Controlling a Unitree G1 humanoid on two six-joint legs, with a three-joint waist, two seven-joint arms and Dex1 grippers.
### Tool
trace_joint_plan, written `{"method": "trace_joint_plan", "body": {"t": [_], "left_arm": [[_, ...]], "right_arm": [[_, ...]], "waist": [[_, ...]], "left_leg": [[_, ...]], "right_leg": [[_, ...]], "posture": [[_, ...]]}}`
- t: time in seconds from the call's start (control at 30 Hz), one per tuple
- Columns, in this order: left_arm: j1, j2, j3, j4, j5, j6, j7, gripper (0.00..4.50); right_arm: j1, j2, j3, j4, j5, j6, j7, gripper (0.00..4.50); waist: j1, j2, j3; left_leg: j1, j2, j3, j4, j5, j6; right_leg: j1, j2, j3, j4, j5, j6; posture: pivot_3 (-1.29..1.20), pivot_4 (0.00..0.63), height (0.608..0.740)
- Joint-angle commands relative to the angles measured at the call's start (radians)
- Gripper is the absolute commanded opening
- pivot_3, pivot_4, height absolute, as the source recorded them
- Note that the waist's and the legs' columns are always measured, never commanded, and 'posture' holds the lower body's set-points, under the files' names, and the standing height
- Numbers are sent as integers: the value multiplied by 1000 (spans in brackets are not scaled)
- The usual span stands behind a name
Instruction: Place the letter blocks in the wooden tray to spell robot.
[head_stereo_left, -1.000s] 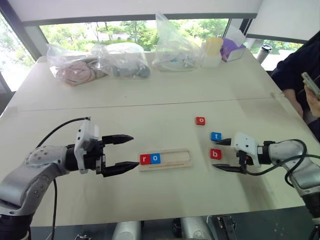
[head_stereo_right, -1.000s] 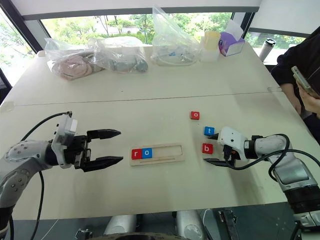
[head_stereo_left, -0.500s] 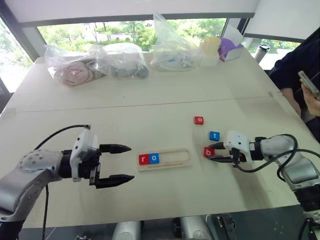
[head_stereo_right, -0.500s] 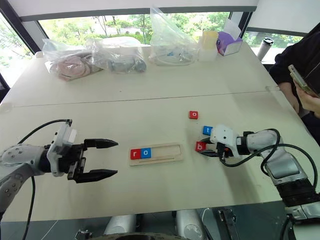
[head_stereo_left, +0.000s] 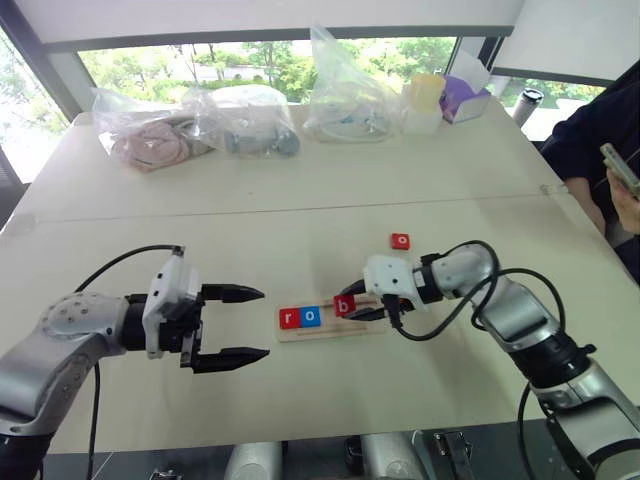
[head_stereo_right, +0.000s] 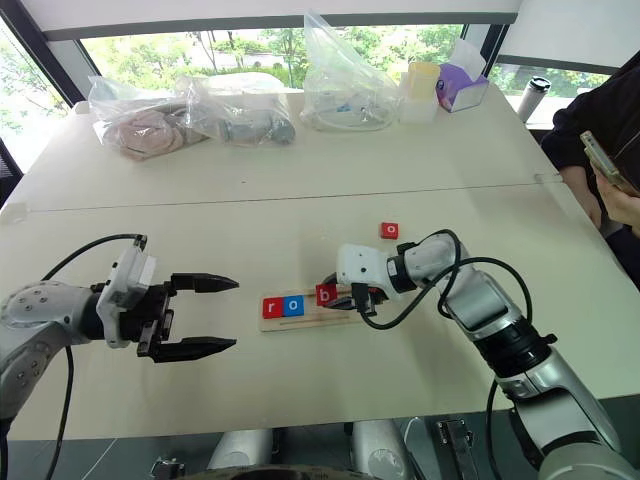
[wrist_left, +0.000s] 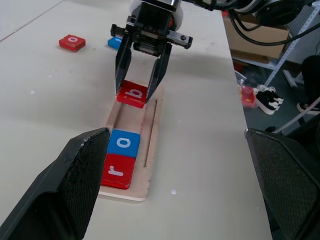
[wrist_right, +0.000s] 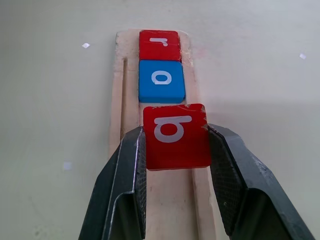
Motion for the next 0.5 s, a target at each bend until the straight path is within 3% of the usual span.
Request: {"method": "trace_joint_plan", "body": {"t": [0.03, 0.5], "left_arm": [[16, -2, 11, -45, 0, -16, 10, 4500], [39, -17, 4, -58, 18, -30, 34, 4500]], "right_arm": [[-27, 13, 2, 21, -9, -18, 14, 1151], [-34, 65, 21, 34, -34, 4, 25, 1151]], "waist": [[1, 0, 0], [-1, 0, 0]], "left_leg": [[0, 0, 0, 0, 0, 0], [0, 0, 0, 0, 0, 0]], "right_leg": [[0, 0, 0, 0, 0, 0], [0, 0, 0, 1, 1, 2]], "posture": [[0, 150, 740], [0, 150, 740]]}}
